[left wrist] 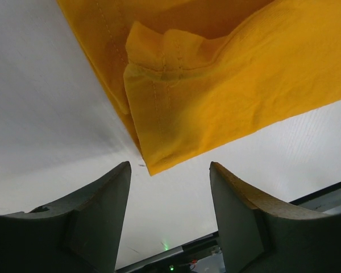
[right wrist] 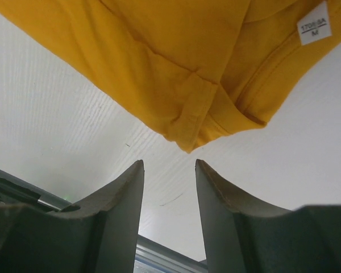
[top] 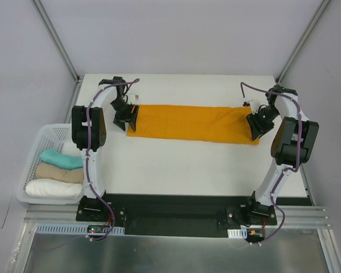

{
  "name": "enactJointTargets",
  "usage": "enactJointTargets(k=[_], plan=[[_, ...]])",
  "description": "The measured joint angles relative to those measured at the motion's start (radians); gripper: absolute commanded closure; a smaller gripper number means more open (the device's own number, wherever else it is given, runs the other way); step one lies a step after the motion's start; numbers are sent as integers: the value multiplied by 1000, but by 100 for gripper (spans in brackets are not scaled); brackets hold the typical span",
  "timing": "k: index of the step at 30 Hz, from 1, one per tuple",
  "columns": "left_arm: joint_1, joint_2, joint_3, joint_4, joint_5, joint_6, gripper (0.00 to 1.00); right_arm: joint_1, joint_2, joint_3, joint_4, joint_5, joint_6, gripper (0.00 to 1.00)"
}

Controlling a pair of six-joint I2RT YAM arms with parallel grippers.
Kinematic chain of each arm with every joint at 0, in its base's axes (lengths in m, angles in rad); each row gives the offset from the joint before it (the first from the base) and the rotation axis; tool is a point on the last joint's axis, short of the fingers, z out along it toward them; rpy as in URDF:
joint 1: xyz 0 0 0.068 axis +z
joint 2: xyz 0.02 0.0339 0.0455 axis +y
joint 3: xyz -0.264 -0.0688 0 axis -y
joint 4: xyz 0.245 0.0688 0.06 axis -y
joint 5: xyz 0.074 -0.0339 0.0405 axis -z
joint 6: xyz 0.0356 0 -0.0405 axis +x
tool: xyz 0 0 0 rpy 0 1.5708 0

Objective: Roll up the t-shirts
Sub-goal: Fold the T-shirt at the center of the board.

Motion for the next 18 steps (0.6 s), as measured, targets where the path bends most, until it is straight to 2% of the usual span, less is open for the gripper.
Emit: enactJointTargets(k=[7, 10, 11, 14, 15, 18], plan=[[-10, 27, 0, -1, -3, 19, 57, -24, 84, 0, -13, -6, -25, 60], [-13, 38, 0, -1, -3, 22, 68, -35, 101, 1, -16, -8, -36, 69], [-13, 42, 0, -1, -5, 23, 76, -37, 107, 2, -17, -10, -39, 76], [-13, 55, 0, -2, -8, 29, 90, -40, 135, 15, -24, -16, -47, 88], [-13, 59, 0, -2, -10, 31, 99, -40, 145, 19, -24, -17, -49, 91], [-13, 66, 0, -4, -9, 36, 100, -42, 168, 23, -26, -16, -58, 96]])
